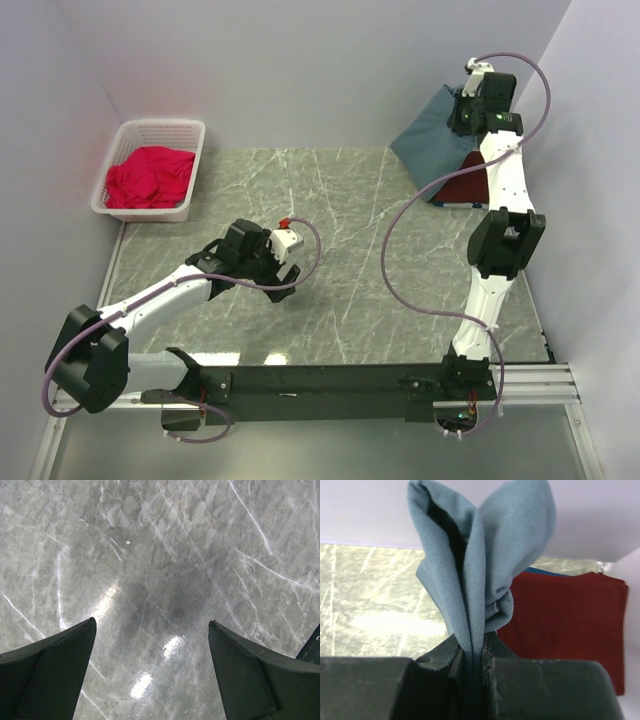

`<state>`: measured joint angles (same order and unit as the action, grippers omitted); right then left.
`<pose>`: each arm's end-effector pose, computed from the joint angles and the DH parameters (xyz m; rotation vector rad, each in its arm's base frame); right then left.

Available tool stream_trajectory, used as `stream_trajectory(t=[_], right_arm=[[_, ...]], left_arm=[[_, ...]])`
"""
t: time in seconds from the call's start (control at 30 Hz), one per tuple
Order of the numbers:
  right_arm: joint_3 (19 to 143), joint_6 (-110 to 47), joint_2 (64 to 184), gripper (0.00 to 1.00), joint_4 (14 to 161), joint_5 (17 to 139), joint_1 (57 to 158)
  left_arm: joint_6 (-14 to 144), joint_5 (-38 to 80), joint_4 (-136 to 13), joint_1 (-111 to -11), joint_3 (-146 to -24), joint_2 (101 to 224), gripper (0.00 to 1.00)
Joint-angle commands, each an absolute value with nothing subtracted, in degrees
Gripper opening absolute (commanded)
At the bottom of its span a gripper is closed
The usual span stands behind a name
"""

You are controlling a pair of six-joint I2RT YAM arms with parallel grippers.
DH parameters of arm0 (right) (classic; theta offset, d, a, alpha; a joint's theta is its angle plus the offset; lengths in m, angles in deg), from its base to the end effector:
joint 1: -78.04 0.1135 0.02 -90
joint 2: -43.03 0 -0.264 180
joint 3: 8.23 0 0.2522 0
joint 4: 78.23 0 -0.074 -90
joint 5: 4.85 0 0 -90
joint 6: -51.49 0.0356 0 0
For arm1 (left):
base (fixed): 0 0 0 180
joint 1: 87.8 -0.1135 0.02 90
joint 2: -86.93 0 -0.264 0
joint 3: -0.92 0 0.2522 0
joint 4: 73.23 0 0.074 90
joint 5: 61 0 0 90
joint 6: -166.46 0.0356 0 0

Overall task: Fold and stack the t-shirts
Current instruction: Neatly place the folded tshirt to the corner

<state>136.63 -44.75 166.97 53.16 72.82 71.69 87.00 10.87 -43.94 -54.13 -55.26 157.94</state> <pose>0.4971 -0.0477 0.3720 -0.1312 2.0388 0.0837 0.2063 -0.1508 0.2235 1.0348 2.1247 -0.5686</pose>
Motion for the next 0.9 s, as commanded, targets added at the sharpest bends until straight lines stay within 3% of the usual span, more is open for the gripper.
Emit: stream_trajectory(t=[0.0, 0.87], right_arm=[[139.12, -45.37, 164.94, 0.0, 56.89, 72.58, 70.13], [132.26, -65.58, 171.44, 0.0, 69.11, 79.79, 64.59]], left_arm=[[87.8, 10.37, -43.83, -54.31, -55.56, 158.04, 1.0], [85.69, 7.91, -39.79, -54.31, -58.72, 160.32, 0.99]])
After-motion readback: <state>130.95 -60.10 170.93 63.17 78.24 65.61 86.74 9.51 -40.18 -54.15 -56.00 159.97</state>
